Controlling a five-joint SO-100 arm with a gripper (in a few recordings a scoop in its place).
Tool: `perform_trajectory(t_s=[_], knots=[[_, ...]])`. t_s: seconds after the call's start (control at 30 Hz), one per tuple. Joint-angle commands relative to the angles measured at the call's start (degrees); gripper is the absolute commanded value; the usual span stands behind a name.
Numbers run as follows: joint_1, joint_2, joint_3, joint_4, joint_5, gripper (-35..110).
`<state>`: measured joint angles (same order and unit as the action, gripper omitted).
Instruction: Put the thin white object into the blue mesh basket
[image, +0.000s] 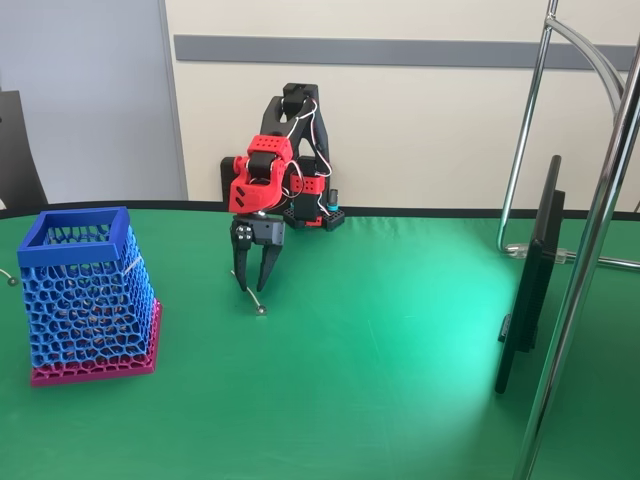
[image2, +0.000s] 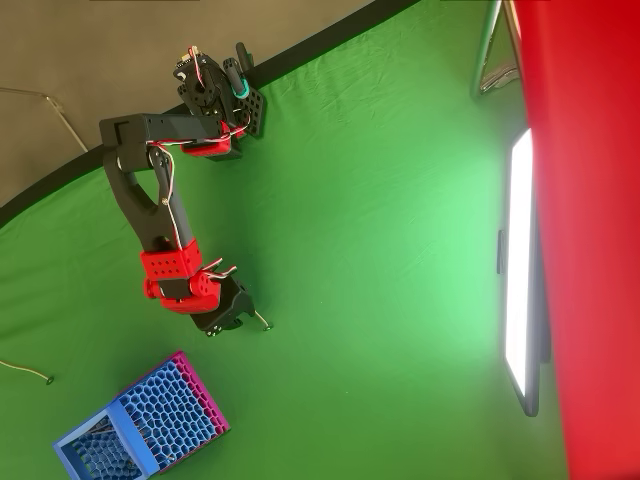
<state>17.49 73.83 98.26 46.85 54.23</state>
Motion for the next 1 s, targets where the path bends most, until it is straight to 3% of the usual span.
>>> perform_trajectory(t_s=[0.0,0.97], knots=[[-1.2,-0.9,-3.6,-0.8,0.3,15],[-3.5,-7.3,-8.8,0.0,2.1,15]])
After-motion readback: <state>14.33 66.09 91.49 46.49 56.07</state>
